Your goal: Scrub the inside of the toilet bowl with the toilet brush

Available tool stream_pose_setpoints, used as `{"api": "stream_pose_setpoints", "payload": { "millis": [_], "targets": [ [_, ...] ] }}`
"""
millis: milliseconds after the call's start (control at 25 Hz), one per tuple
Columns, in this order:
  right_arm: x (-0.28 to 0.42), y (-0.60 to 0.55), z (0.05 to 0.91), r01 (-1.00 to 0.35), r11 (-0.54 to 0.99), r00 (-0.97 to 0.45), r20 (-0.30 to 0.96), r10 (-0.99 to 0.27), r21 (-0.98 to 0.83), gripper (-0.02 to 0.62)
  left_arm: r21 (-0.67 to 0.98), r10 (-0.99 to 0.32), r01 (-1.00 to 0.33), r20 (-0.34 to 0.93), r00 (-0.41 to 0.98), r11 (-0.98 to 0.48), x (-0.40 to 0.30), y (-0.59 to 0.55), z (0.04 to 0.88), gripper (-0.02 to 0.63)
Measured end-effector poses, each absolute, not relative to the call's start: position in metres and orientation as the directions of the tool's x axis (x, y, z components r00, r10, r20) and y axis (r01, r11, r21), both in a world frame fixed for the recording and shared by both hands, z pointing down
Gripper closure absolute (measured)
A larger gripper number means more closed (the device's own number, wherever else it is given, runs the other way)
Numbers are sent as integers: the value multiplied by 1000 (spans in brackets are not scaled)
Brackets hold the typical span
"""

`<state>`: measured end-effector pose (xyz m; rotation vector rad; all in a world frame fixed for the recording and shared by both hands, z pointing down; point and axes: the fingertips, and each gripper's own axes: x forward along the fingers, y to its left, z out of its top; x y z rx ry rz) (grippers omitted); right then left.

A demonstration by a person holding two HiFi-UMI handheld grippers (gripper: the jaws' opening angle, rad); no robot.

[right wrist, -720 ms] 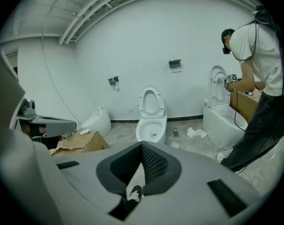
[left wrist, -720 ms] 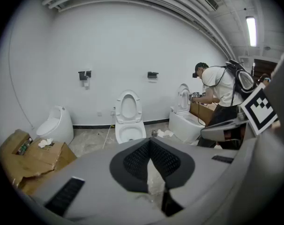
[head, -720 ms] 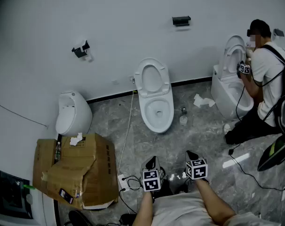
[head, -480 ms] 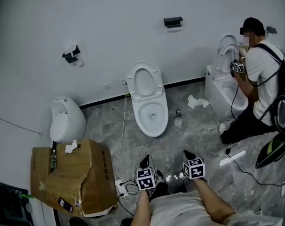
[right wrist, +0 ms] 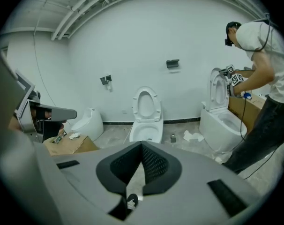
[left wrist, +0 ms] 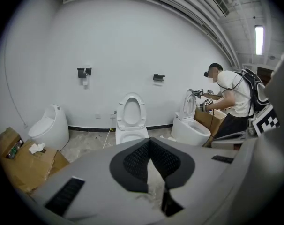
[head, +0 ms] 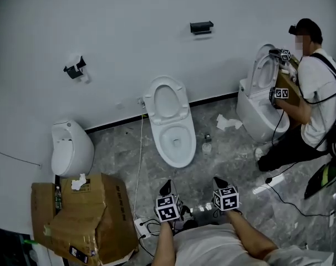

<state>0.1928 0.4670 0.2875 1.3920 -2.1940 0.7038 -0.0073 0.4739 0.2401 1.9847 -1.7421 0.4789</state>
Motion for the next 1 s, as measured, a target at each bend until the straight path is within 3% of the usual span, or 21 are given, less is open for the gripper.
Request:
{"api": "stream_pose_setpoints", "payload": {
  "millis": [280, 1000],
  "targets": [
    [148, 455, 308, -901, 366, -421, 675, -607, -232, 596, 144, -830, -986, 537, 151, -86, -59, 443, 242, 577],
    [111, 422, 283, -945, 311, -304, 622, -721, -102, 595, 200, -804, -966, 541, 249, -165, -88, 416, 255, 577]
  ]
}}
